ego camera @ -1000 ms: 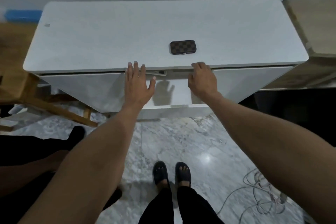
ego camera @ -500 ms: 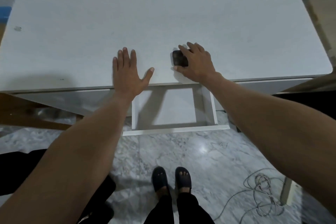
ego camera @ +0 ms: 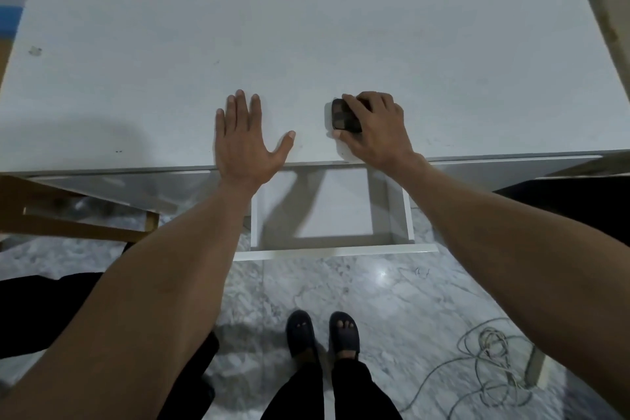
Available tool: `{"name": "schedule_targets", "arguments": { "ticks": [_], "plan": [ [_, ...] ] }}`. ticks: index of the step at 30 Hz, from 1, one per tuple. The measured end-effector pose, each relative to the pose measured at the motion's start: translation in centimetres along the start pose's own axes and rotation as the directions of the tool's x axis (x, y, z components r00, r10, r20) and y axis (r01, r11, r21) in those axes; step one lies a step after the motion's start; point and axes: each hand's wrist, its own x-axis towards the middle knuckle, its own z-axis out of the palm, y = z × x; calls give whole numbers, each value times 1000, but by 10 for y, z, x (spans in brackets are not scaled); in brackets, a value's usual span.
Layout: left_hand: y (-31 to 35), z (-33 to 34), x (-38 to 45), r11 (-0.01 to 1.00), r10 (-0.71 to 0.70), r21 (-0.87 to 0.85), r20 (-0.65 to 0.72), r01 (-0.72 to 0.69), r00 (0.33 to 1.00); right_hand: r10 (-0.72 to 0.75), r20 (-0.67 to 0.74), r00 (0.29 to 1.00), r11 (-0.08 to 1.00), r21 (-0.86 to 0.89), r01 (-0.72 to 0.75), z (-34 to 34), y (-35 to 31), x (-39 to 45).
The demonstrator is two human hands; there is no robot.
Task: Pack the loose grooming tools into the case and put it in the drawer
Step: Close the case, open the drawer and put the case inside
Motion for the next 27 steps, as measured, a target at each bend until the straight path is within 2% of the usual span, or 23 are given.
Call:
{"name": "schedule_targets", "arguments": {
  "ticks": [10,13,17,27],
  "plan": [
    [0,-3,-1,998,59,7,92,-59,994,-59,-53,997,998,-15,59,-11,-21,-52],
    [1,-1,-8,993,104,-57,66,-100,992,-74,-61,995,997,-24,73,-12,-30,-75],
    [8,1,-16,993,84,-87,46,-79,995,-112,-46,993,993,-32,111,-4,-39,-106],
    [9,6,-17,994,68,-81,-39,-71,997,-53,188,981,998,-11,56,35,-33,-125]
  ]
}}
